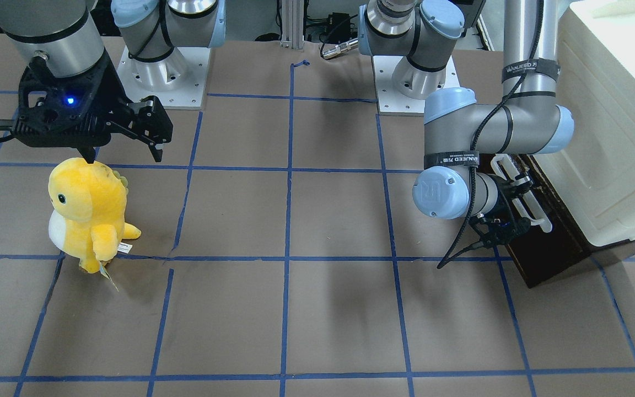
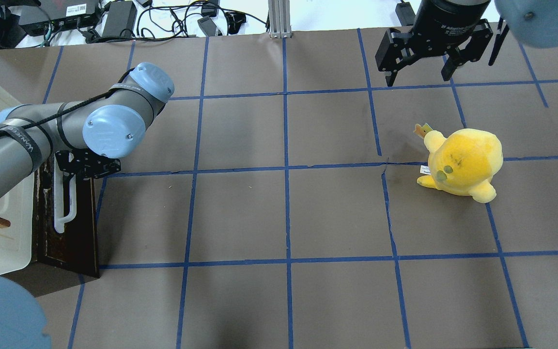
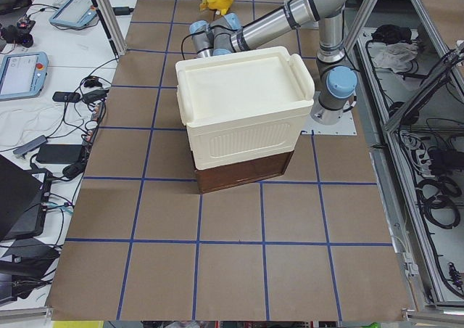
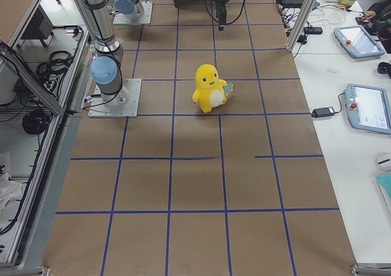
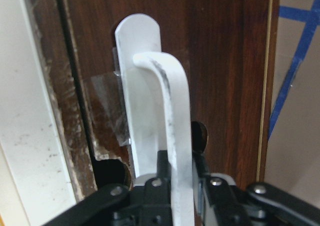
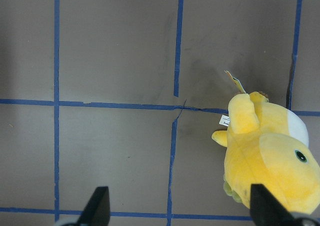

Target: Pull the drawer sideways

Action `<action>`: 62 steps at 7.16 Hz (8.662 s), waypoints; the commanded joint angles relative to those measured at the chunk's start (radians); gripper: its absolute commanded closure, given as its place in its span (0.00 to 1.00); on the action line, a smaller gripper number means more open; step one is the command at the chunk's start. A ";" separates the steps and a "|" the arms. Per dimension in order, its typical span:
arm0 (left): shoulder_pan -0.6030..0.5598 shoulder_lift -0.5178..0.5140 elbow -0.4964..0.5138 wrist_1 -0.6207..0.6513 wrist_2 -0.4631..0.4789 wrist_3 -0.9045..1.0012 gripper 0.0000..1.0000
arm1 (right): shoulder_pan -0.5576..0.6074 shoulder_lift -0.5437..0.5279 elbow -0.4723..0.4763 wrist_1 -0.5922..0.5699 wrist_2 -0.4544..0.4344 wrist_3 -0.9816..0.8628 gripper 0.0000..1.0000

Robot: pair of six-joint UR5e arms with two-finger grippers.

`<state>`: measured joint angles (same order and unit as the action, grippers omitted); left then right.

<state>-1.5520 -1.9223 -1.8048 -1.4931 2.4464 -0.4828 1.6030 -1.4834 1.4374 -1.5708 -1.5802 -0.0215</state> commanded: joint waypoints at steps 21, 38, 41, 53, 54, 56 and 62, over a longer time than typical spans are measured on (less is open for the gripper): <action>-0.125 -0.047 0.097 -0.150 -0.004 -0.143 1.00 | 0.000 0.000 0.000 0.000 -0.001 -0.002 0.00; -0.235 -0.147 0.269 -0.332 -0.084 -0.299 0.94 | 0.000 0.000 0.000 0.000 0.000 0.000 0.00; -0.237 -0.127 0.281 -0.323 -0.064 -0.281 0.00 | 0.000 0.000 0.000 0.000 -0.001 0.000 0.00; -0.078 0.238 0.444 -0.145 -0.743 0.394 0.00 | 0.000 0.000 0.000 0.000 0.000 0.000 0.00; -0.041 0.264 0.427 -0.145 -0.766 0.473 0.00 | 0.000 0.000 0.000 0.000 -0.001 -0.002 0.00; 0.015 0.313 0.374 -0.133 -0.898 0.611 0.00 | 0.000 0.000 0.000 0.000 0.000 -0.002 0.00; 0.030 0.379 0.294 -0.119 -0.888 0.635 0.00 | 0.000 0.000 0.000 0.000 0.000 -0.002 0.00</action>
<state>-1.5224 -1.5445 -1.5096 -1.6124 1.5579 0.1526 1.6030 -1.4833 1.4373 -1.5708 -1.5811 -0.0218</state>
